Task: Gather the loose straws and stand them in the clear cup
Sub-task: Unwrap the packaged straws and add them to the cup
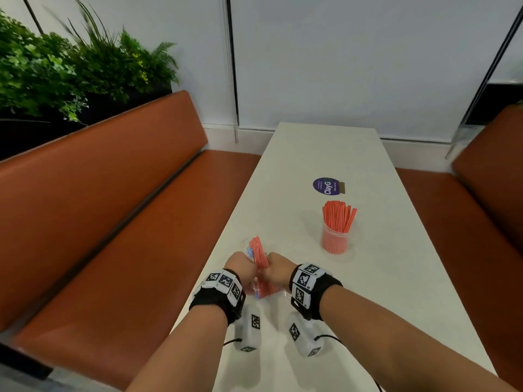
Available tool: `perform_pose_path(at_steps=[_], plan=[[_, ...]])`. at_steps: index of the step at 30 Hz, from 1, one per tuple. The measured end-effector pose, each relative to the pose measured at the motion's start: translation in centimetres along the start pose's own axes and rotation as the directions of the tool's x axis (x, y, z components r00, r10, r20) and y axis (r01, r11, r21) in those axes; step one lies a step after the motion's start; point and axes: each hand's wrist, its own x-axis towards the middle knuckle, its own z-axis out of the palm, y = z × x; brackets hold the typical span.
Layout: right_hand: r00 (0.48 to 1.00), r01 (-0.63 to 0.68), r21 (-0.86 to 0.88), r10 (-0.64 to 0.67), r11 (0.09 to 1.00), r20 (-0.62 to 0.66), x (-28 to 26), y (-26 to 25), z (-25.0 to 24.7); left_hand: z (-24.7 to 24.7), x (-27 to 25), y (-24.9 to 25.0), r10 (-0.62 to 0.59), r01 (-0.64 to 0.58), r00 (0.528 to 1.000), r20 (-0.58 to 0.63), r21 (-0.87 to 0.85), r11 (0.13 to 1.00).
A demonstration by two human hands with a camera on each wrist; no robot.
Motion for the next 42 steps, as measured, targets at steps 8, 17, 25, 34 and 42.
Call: perform_pose_path(at_steps=[8,17,25,34,42], plan=[[0.999,-0.020,0.326,0.032,0.945,-0.031,-3.2,2.8,-4.0,2.0,-1.3,3.7,0.180,-0.153,0.982,0.060,-0.305,0.940],[0.991,0.040,0.467,0.026,0.883,-0.133,-4.9,5.7,-6.4,5.6,-2.4,7.7,0.305,-0.257,0.945,0.117,-0.310,0.915],[0.975,0.057,0.348,0.023,0.936,-0.222,-5.1,7.9,-6.7,9.2,-2.6,9.5,0.344,-0.260,0.930,0.133,-0.423,0.868],[0.939,0.181,0.339,-0.060,0.923,-0.339,-5.7,7.9,-7.4,10.8,-3.4,9.7,0.357,-0.286,0.903,0.239,-0.286,0.914],[0.963,0.207,0.281,-0.144,0.937,-0.229,-6.4,7.6,-8.2,10.4,-3.2,9.4,0.302,-0.268,0.886,0.353,-0.141,0.953]])
